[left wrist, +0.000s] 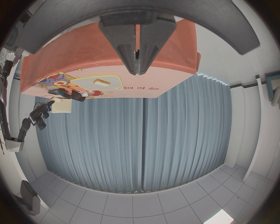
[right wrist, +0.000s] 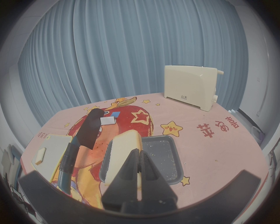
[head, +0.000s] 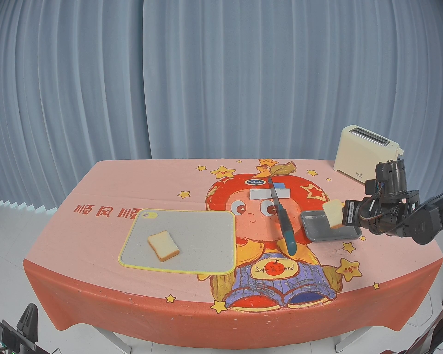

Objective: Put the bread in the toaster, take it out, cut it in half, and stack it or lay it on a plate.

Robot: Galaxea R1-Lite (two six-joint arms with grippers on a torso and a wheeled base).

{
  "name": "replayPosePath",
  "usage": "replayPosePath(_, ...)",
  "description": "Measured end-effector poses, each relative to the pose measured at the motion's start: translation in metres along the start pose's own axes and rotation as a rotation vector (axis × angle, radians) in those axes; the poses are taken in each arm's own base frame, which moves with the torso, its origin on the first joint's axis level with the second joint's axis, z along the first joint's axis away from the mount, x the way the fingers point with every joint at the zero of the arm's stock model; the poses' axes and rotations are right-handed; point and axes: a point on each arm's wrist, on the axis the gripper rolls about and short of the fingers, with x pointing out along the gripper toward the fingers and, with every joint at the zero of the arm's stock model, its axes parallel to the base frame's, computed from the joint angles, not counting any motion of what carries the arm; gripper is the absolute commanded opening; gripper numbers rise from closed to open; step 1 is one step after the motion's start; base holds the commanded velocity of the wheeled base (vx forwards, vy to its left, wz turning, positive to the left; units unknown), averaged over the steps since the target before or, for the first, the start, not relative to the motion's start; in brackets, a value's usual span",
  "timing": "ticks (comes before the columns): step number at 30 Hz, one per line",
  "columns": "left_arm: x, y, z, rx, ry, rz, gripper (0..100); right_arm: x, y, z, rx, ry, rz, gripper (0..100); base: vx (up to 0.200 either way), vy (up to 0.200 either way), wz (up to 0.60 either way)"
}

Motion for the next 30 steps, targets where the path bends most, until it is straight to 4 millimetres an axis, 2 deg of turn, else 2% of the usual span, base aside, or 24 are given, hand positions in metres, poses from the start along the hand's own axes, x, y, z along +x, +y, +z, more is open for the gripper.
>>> replayPosePath(8, 0.0, 0.0, 0.0, 0.0, 0.0, 0.0, 0, 0.013, 0.0, -0.007, -0.006, 0.038, -0.012, 0, 0.0, 0.0, 0.0)
replayPosePath(15, 0.0, 0.0, 0.0, 0.0, 0.0, 0.0, 0, 0.024, 0.001, -0.006, 0.008, -0.001, -0.005, 0, 0.0, 0.0, 0.0)
replayPosePath(30, 0.0, 0.0, 0.0, 0.0, 0.0, 0.0, 0, 0.033, 0.001, -0.019, -0.006, 0.038, -0.012, 0, 0.0, 0.0, 0.0)
